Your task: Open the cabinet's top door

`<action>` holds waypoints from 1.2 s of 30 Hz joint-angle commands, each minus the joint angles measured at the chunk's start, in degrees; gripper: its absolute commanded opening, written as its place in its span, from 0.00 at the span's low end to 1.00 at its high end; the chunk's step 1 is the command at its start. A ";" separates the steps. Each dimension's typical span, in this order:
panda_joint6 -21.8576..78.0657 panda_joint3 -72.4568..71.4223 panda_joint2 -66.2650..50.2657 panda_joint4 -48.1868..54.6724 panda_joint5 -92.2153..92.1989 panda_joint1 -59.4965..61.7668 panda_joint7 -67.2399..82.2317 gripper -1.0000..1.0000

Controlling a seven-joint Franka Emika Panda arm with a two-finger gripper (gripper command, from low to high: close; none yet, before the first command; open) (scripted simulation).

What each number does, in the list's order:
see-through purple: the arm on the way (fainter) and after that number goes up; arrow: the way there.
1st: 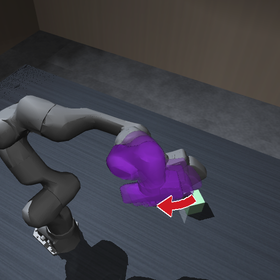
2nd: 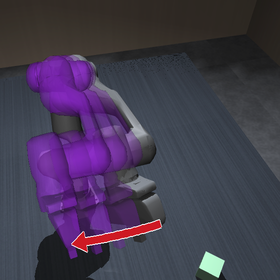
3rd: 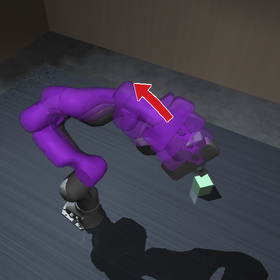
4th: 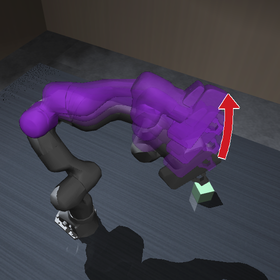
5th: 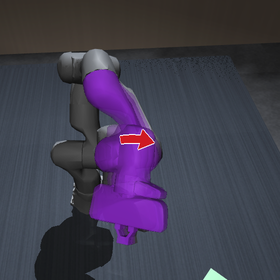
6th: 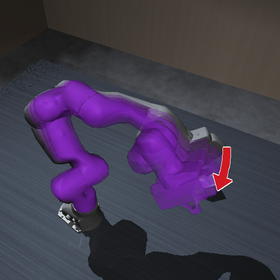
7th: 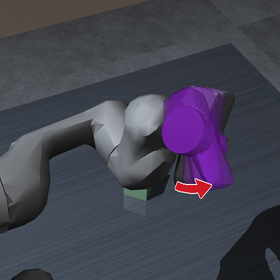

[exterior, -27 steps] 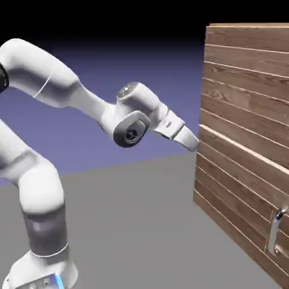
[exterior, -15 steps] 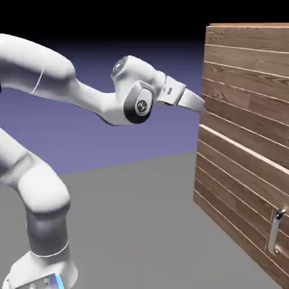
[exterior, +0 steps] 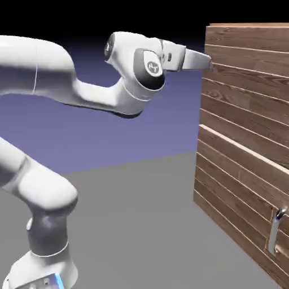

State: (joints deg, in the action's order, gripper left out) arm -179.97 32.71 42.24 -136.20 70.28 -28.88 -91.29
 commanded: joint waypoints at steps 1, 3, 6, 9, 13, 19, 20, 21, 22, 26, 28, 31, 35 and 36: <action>-0.21 1.16 0.34 0.88 2.50 -1.00 -1.73 0.50; -0.63 3.48 1.02 2.64 7.48 -3.00 -5.20 0.50; -1.27 6.96 2.04 5.28 14.95 -6.00 -10.39 0.50; -1.90 10.44 3.06 7.91 22.43 -9.00 -15.58 0.50; -2.75 15.08 4.42 11.43 32.40 -13.00 -22.51 0.50; -4.01 22.04 6.46 16.71 47.35 -18.99 -32.89 0.50; -4.23 23.20 6.80 17.58 49.84 -19.99 -34.63 0.50; -4.44 24.36 7.14 18.46 52.33 -20.99 -36.36 0.50; -4.65 25.52 7.48 19.34 54.82 -21.99 -38.09 0.50; -5.49 30.16 8.83 22.86 64.79 -25.99 -45.01 0.50; -5.92 32.47 9.51 24.62 69.77 -27.99 -48.47 0.50; -6.55 35.95 10.53 27.26 77.25 -30.99 -53.67 0.50; -7.39 40.59 11.89 30.77 87.22 -34.99 -60.59 0.50; -7.61 41.75 12.23 31.65 89.71 -35.99 -62.32 0.50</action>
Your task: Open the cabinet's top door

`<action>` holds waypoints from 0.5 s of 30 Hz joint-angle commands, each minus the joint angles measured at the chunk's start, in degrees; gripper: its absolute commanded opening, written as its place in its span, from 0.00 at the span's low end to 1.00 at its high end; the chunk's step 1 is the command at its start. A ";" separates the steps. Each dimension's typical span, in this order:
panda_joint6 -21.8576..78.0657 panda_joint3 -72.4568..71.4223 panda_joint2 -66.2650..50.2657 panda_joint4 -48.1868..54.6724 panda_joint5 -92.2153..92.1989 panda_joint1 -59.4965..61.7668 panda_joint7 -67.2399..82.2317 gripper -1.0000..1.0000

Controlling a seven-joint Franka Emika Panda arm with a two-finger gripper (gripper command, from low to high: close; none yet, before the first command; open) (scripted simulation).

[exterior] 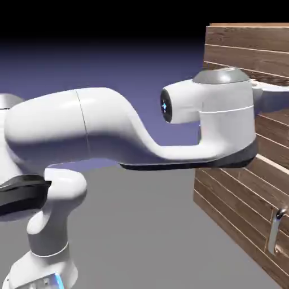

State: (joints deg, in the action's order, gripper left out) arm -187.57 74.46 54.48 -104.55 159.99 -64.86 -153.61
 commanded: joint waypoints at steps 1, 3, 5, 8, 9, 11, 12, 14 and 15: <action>-0.21 1.16 0.34 0.88 2.50 -1.00 -1.73 0.50; -0.51 2.80 0.82 2.12 6.01 -2.41 -4.18 0.50; -0.48 3.99 0.49 3.81 6.02 -4.49 -4.22 0.50; -0.37 7.56 -0.50 8.87 6.02 -10.72 -4.35 0.50; -0.34 8.74 -0.83 10.55 6.02 -12.77 -4.39 0.50; -0.34 8.82 -0.85 10.67 6.02 -12.93 -4.39 0.00; -0.34 8.82 -0.85 10.67 6.02 -12.93 -4.39 0.00; 2.02 6.54 -1.56 6.54 6.02 -8.78 -5.46 0.00; 3.16 5.38 -1.93 4.52 6.02 -6.70 -6.03 0.00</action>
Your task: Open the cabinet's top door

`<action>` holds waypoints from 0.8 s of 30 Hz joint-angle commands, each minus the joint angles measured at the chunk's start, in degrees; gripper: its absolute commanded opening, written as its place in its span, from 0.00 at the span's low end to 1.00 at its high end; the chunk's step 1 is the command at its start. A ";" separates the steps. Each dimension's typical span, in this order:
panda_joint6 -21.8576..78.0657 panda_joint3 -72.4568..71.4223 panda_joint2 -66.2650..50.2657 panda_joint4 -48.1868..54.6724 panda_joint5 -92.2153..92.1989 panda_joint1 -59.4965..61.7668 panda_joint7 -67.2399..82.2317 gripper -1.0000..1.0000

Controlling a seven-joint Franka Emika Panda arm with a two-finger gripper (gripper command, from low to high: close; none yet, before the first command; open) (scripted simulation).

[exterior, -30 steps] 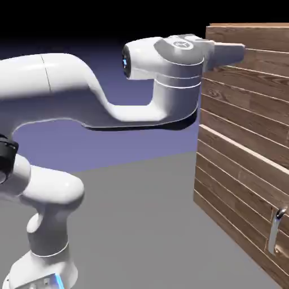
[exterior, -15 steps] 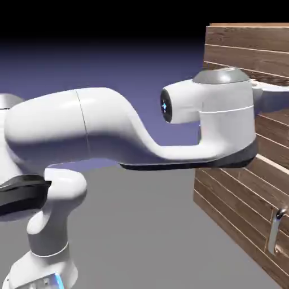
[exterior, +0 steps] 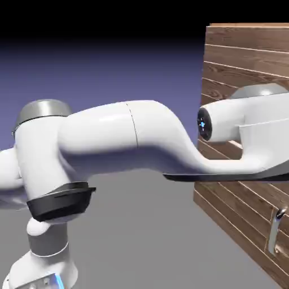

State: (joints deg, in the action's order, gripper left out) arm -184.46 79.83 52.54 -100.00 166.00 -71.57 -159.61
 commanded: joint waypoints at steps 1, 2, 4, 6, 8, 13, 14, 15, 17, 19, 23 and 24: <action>1.14 -1.16 -0.38 -1.97 0.01 2.08 -0.66 0.00; 2.17 -2.36 -0.78 -3.83 0.00 4.15 -1.34 0.00; 4.13 -4.81 -1.61 -7.43 0.00 8.31 -2.80 0.00; 5.90 -7.35 -2.50 -10.79 0.04 12.46 -4.47 0.00; 7.54 -9.95 -3.26 -13.99 -0.36 16.61 -5.68 0.00; 11.30 -16.79 -4.23 -21.67 -3.46 26.99 -6.28 0.00; 11.96 -18.23 -4.35 -23.11 -4.12 29.07 -6.39 0.00; 12.60 -19.68 -4.42 -24.53 -4.85 31.14 -6.42 0.00; 13.81 -22.66 -4.44 -27.31 -6.43 35.29 -6.38 0.00; 14.89 -25.72 -4.34 -29.97 -8.05 39.45 -6.39 0.00; 16.67 -32.07 -3.81 -34.99 -11.48 47.75 -6.39 0.00; 17.03 -33.69 -3.60 -36.19 -12.39 49.82 -6.39 0.00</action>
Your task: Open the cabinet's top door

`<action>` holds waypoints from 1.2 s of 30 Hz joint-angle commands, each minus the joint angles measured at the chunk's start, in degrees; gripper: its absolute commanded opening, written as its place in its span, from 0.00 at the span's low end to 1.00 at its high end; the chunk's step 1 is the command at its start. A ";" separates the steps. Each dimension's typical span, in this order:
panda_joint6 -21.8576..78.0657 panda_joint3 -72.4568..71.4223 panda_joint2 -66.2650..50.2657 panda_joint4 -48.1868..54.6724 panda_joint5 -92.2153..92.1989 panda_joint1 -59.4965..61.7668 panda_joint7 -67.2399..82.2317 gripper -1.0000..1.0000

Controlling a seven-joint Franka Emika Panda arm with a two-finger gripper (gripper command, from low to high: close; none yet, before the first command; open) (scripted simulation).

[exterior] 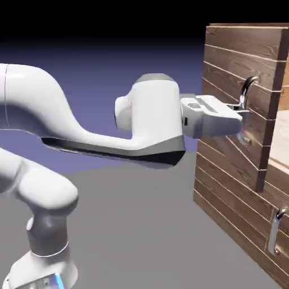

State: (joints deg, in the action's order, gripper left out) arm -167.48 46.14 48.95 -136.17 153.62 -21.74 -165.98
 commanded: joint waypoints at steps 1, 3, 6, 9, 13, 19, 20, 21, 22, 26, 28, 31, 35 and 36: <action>0.37 -1.64 0.24 -1.19 -0.95 2.07 -0.02 0.00; 0.91 -4.97 0.83 -3.46 -2.88 6.23 -0.02 0.00; 1.39 -10.06 1.94 -6.67 -5.93 12.45 -0.01 0.00; 1.44 -15.23 3.31 -9.61 -9.11 18.68 -0.10 0.00; 1.09 -22.18 6.19 -13.66 -14.84 26.99 1.10 0.00; -0.79 -32.47 12.87 -19.95 -27.27 39.44 6.24 0.00; -1.40 -34.10 14.10 -20.89 -29.57 41.52 7.28 0.00; -2.09 -35.70 15.36 -21.81 -31.95 43.59 8.39 0.00; -2.87 -37.25 16.64 -22.69 -34.40 45.67 9.58 0.00; -6.49 -42.42 21.44 -25.84 -44.36 53.26 15.14 0.00; -7.42 -43.87 23.49 -27.32 -49.35 55.40 18.83 0.00; -6.60 -44.69 26.31 -29.63 -56.82 55.74 25.56 0.00; -2.18 -45.41 30.77 -32.85 -66.79 52.97 34.92 0.00; -0.51 -45.80 32.14 -33.65 -69.28 51.90 37.09 0.00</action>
State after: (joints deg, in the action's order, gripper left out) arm -168.04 0.34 81.09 -169.81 84.40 30.16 -128.89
